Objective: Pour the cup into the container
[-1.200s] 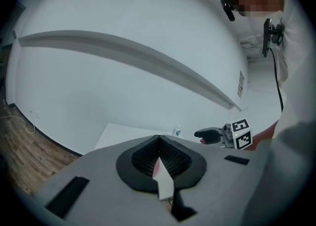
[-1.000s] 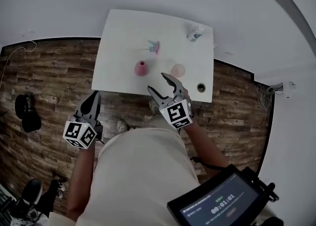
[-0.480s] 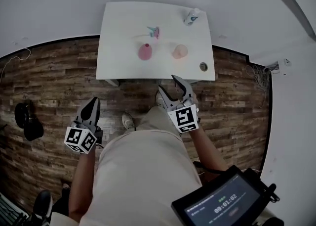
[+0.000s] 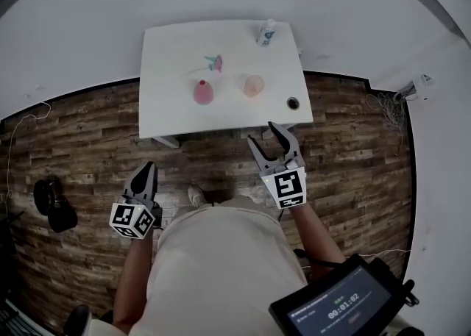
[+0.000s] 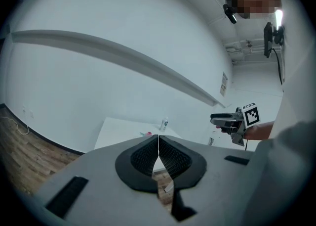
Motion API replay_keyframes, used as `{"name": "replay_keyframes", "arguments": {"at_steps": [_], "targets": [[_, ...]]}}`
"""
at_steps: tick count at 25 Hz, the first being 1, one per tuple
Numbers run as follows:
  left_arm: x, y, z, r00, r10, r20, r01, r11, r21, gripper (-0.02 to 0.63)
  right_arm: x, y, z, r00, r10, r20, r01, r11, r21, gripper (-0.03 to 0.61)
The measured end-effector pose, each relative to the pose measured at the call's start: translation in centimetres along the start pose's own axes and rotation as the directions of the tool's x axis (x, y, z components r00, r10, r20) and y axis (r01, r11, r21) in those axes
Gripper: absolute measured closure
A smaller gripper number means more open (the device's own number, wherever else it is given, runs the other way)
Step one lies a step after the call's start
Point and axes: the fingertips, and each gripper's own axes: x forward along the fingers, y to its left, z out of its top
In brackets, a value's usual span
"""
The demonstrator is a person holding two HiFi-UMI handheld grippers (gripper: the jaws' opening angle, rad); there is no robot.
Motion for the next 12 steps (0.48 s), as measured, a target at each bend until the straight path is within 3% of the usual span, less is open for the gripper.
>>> {"name": "replay_keyframes", "arguments": {"at_steps": [6, 12], "targets": [[3.5, -6.7, 0.5, 1.0, -0.005, -0.02, 0.005, 1.0, 0.024, 0.603, -6.3, -5.5, 0.0, 0.999, -0.032, 0.037, 0.031, 0.999, 0.035, 0.336], [4.9, -13.0, -1.0, 1.0, -0.016, -0.02, 0.017, 0.998, 0.053, 0.603, -12.8, -9.7, -2.6, 0.996, -0.063, 0.058, 0.057, 0.993, 0.102, 0.336]]}}
